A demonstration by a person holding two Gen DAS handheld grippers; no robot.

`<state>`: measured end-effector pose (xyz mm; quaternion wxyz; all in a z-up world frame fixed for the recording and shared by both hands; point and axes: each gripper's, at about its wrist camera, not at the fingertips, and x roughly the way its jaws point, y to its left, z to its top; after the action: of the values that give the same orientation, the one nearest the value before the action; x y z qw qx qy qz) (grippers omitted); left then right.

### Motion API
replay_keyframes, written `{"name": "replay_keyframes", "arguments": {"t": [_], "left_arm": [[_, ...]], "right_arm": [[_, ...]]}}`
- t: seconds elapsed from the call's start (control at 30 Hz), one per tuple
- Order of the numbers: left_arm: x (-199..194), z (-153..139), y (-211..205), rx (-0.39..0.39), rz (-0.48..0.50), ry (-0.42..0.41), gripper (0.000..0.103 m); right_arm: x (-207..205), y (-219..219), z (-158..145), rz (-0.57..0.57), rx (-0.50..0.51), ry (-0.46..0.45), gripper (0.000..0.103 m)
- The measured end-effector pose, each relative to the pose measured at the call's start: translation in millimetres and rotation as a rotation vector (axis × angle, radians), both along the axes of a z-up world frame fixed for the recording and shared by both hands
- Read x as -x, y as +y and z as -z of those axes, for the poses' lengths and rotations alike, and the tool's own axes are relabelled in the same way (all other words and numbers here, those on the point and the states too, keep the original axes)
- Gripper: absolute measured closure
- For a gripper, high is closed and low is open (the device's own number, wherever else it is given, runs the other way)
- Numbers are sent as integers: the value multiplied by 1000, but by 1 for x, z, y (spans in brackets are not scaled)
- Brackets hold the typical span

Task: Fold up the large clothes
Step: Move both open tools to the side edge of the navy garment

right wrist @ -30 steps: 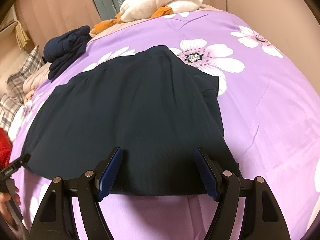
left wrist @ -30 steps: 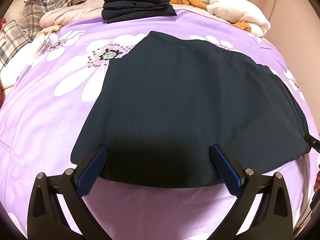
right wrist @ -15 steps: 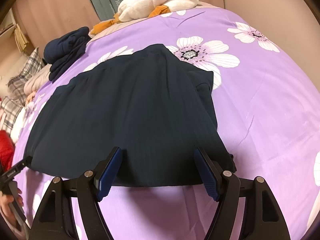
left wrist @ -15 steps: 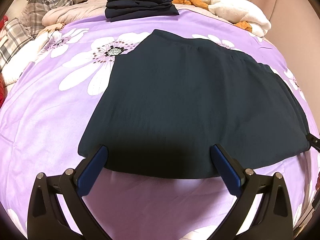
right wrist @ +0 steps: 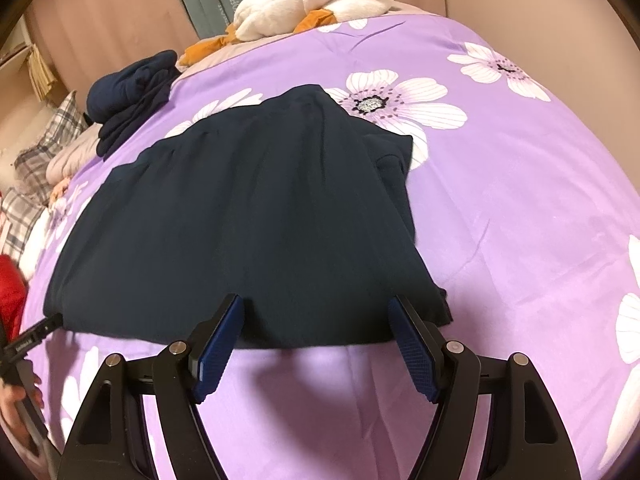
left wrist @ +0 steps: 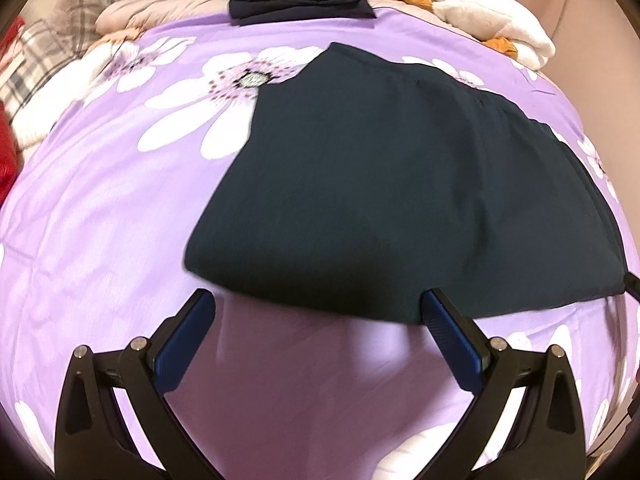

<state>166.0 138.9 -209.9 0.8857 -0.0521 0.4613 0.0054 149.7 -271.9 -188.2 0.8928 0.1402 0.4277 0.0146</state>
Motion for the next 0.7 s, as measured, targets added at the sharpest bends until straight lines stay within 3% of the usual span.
{"name": "replay_keyframes", "arguments": {"t": [0.2,0.3,0.4,0.53,0.7], "left_arm": [[15,0,33,85,-54,28,1],[26,-5,54,198,-72,18,1],[36,-7,76,359,-101,14,1],[41,-3,90,560,-153,27,1],[38,2,84,779,-164,35,1]], "right_arm": [[16,-11,-4,22,-11,4,29],[26,-19,-5,37,-45,-2,29],[36,-25,-3,38,-105,1,26],[47,-30,8,44,-237,18,24],[48,-35,32,54,-529,39,24]]}}
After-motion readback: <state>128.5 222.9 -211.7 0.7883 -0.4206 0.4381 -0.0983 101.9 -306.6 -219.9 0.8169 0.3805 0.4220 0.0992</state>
